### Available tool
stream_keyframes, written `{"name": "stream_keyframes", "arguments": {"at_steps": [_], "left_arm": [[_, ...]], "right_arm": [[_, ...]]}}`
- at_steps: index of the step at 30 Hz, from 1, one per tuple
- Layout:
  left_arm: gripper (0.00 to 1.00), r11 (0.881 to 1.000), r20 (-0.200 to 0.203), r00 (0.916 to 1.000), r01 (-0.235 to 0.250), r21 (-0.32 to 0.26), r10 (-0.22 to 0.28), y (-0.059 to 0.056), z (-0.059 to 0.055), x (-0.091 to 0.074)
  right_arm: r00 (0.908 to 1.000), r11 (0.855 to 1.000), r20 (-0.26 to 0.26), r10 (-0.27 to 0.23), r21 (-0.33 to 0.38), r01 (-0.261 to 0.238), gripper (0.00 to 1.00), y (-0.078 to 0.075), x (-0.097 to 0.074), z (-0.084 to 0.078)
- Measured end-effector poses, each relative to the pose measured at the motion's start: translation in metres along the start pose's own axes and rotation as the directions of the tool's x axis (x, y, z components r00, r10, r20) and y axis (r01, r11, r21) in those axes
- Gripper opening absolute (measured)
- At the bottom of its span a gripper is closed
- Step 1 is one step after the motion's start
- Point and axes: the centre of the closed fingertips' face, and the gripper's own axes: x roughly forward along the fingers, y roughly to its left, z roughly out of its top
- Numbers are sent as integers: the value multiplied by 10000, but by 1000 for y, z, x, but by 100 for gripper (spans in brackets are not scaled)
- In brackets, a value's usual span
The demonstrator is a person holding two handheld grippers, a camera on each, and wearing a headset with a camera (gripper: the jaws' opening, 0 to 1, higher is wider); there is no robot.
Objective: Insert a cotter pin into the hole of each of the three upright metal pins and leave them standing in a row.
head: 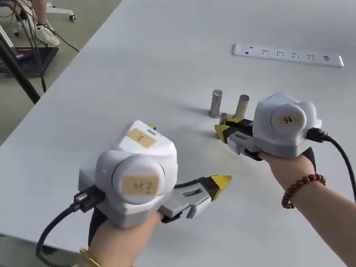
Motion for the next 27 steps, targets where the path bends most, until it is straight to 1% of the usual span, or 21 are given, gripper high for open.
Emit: {"name": "stream_keyframes", "arguments": {"at_steps": [7, 15, 27], "left_arm": [[88, 10000, 116, 9999, -16, -5, 16, 1, 3, 0], [88, 9999, 207, 9998, 73, 116, -76, -3, 5, -1], [87, 9998, 166, 9997, 170, 83, -171, -4, 5, 0]], "right_arm": [[10000, 9999, -92, -1, -121, 0, 4, 3, -11, -7], [9999, 9999, -167, -32, -108, 30, 4, 6, -21, -16], [9995, 9996, -173, -251, -127, 249, 4, 8, -27, -23]]}}
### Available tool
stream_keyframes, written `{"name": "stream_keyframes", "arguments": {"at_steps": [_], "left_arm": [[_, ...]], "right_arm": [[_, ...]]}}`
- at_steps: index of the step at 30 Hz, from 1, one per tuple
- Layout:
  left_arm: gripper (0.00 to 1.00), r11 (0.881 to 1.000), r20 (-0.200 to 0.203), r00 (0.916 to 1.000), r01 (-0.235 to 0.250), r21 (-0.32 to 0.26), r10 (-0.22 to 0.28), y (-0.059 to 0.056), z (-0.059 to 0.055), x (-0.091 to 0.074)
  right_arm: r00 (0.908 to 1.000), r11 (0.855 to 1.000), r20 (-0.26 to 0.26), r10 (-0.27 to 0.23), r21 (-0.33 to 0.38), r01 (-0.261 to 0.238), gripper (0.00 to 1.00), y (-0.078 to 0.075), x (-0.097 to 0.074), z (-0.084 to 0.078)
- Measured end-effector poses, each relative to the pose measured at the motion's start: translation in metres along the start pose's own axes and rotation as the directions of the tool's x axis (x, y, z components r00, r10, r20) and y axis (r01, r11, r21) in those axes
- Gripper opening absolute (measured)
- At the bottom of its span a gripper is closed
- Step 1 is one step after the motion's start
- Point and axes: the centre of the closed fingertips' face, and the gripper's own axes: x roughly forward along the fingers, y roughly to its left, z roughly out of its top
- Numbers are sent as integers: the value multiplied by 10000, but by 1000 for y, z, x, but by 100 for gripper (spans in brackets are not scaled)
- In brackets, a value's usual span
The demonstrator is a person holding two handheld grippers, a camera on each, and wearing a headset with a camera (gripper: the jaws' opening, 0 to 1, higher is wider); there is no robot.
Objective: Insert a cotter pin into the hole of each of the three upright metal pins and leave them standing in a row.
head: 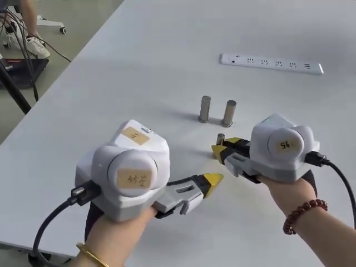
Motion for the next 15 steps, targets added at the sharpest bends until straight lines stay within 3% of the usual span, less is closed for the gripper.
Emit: {"name": "stream_keyframes", "arguments": {"at_steps": [15], "left_arm": [[86, 9999, -72, 10000, 41, -103, -42, 0, -2, 0]], "right_arm": [[10000, 9999, -4, -70, -77, 70, 4, 0, 2, 1]]}}
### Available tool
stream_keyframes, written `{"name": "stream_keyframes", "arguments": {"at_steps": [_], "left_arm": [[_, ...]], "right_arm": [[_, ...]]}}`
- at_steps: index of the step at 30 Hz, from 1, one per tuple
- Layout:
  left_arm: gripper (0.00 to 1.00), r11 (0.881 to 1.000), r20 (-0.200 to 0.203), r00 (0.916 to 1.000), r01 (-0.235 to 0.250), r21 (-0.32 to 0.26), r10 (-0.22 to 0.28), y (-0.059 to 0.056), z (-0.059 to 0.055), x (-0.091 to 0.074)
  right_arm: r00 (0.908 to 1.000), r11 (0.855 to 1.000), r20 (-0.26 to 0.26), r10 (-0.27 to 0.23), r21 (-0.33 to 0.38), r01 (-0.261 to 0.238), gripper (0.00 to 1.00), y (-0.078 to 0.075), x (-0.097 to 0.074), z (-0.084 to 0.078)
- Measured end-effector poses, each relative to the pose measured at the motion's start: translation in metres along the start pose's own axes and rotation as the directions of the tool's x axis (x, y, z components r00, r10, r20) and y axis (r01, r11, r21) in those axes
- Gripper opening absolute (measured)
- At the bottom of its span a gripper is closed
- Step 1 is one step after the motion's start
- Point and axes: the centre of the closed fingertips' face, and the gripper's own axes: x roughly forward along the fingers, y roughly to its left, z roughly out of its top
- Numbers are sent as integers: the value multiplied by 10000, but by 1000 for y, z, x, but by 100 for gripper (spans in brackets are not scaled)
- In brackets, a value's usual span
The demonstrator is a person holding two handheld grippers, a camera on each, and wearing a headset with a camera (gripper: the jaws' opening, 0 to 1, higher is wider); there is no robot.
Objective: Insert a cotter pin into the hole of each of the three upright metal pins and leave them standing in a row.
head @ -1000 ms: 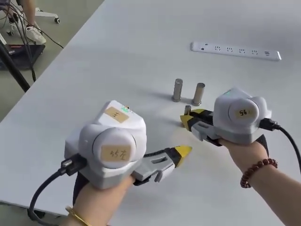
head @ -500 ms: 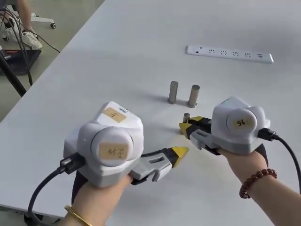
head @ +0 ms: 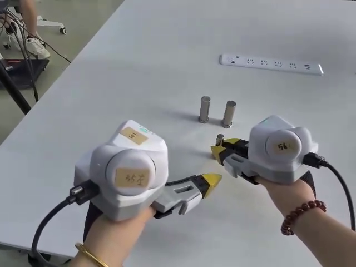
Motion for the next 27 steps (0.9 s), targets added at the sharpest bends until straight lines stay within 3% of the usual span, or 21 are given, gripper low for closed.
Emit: {"name": "stream_keyframes", "arguments": {"at_steps": [27], "left_arm": [[86, 10000, -47, 10000, 63, -13, -63, -2, 0, 1]], "right_arm": [[9999, 10000, 148, 14, -5, -14, 7, -2, -2, 7]]}}
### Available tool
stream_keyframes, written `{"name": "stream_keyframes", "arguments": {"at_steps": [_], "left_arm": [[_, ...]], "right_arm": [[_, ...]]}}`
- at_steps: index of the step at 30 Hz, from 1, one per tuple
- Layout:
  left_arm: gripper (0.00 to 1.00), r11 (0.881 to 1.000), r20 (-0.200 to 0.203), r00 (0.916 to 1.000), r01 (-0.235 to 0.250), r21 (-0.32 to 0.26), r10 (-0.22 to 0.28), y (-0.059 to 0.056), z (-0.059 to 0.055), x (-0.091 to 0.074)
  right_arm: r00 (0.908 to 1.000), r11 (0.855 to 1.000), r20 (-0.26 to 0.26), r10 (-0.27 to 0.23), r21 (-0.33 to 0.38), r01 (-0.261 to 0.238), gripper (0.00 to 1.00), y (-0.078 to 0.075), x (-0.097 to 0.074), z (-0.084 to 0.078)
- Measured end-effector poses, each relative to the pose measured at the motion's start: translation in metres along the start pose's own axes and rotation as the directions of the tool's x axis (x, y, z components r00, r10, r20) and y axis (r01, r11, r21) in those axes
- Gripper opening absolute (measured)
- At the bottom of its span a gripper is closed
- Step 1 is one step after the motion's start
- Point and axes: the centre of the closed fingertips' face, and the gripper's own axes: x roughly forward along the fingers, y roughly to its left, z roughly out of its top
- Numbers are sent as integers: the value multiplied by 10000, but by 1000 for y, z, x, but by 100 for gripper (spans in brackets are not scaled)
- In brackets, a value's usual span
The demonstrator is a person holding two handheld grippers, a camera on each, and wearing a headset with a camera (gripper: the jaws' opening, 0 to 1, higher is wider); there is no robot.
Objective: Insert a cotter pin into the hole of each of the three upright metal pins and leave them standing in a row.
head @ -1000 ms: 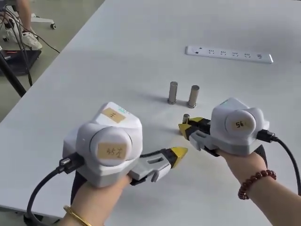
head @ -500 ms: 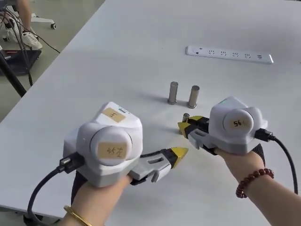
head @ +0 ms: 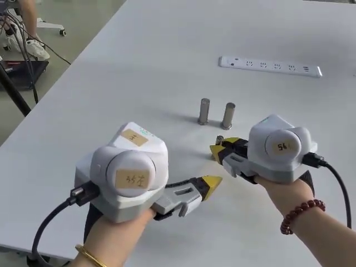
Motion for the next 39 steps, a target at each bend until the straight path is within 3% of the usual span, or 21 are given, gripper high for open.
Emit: {"name": "stream_keyframes", "arguments": {"at_steps": [9, 17, 20, 26, 28, 34, 36, 37, 39], "left_arm": [[86, 10000, 66, 10000, -24, 58, 23, 0, 2, 0], [86, 9999, 99, 9999, -86, 87, 85, 1, 3, 0], [86, 9999, 140, 9999, -67, 99, 65, 1, 4, 0], [86, 9999, 150, 9999, -80, 72, 78, 1, 4, -1], [86, 10000, 189, 9998, -81, 44, 80, 1, 5, -1], [86, 9999, 205, 9997, -126, 37, 126, 3, 6, -2], [85, 9999, 201, 9997, -139, 7, 138, 3, 6, -2], [85, 9999, 206, 9997, -149, -11, 149, 4, 6, -3], [85, 9999, 220, 9996, -159, -30, 160, 4, 6, -3]], "right_arm": [[9997, 9988, -66, 222, -425, -224, 16, -1, -13, -1], [9991, 9984, -313, 293, -477, -307, 18, -15, -31, 5], [9980, 9944, -609, 160, -1032, -223, 16, -26, -38, 7], [9947, 9893, -1024, 49, -1444, -197, 15, -44, -49, 7], [9928, 9829, -1183, 181, -1798, -394, 14, -50, -52, 5], [9842, 9758, -1754, 233, -2100, -605, 12, -64, -59, -2], [9812, 9743, -1924, 169, -2174, -594, 11, -71, -61, -4], [9775, 9720, -2102, 147, -2264, -633, 11, -84, -59, -6], [9743, 9697, -2253, 96, -2359, -641, 11, -89, -60, -8]]}}
